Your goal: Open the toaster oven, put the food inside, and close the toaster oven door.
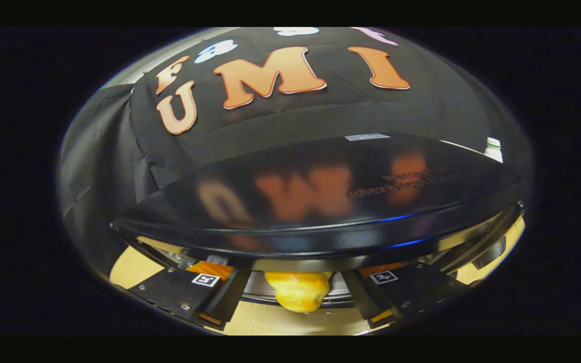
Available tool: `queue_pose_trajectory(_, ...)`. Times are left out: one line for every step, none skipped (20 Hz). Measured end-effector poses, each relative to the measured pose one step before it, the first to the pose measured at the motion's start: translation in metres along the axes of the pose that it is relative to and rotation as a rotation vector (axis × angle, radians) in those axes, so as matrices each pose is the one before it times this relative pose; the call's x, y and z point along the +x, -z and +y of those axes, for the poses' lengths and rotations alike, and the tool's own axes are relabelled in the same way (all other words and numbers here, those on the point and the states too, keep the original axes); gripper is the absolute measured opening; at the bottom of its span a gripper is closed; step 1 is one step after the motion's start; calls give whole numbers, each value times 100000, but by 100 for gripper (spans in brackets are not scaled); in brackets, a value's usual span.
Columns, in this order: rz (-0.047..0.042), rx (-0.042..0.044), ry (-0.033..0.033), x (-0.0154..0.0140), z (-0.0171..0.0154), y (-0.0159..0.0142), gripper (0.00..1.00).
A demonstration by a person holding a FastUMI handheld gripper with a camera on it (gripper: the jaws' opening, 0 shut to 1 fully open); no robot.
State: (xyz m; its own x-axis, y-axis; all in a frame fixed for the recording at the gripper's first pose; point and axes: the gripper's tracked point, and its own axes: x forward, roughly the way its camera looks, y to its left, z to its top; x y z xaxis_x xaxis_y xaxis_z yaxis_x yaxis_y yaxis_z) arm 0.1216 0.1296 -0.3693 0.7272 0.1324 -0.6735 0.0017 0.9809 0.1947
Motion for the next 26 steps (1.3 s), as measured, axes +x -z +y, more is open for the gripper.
queue_pose_trajectory(-1076,-3153,519,-503,-41,-191,93)
queue_pose_trajectory(-1594,-2140,319,-427,-137,-409,95)
queue_pose_trajectory(-1777,-750,-326,-755,-71,-399,96)
queue_pose_trajectory(-1825,914,-567,-871,-12,-477,97)
queue_pose_trajectory(-1547,2175,-548,-985,-44,-253,97)
queue_pose_trajectory(-1155,2711,-1229,-1088,47,-141,98)
queue_pose_trajectory(-1506,2466,-1105,-1177,139,-152,98)
queue_pose_trajectory(-1713,1970,-668,-1149,72,-185,98)
queue_pose_trajectory(-881,1927,-455,-1128,-9,90,98)
queue_pose_trajectory(-940,2657,-1146,-1051,55,-22,98)
queue_pose_trajectory(-1199,3323,-1397,-1135,95,-128,98)
queue_pose_trajectory(-1139,3234,-1400,-1104,116,-227,98)
queue_pose_trajectory(-2221,2389,-1239,-1162,49,-432,98)
queue_pose_trajectory(-2925,782,-234,-1054,-115,-820,98)
queue_pose_trajectory(-3248,-392,174,-1110,-165,-1038,98)
queue_pose_trajectory(-2564,-416,90,-906,-127,-1013,98)
queue_pose_trajectory(-1281,-363,-355,-982,52,-667,98)
queue_pose_trajectory(-1484,-250,-958,-907,174,-876,98)
queue_pose_trajectory(-1164,-1122,-1107,-854,245,-651,98)
queue_pose_trajectory(1270,-1208,72,-698,-100,149,98)
queue_pose_trajectory(2698,-631,1008,-770,-554,892,98)
queue_pose_trajectory(2667,-309,371,-588,-337,967,98)
queue_pose_trajectory(2305,-1004,59,-655,-185,1076,98)
queue_pose_trajectory(2581,-1365,771,-501,-383,1358,98)
queue_pose_trajectory(2208,-1216,733,-412,-315,1055,98)
queue_pose_trajectory(1737,-535,268,-456,-110,979,98)
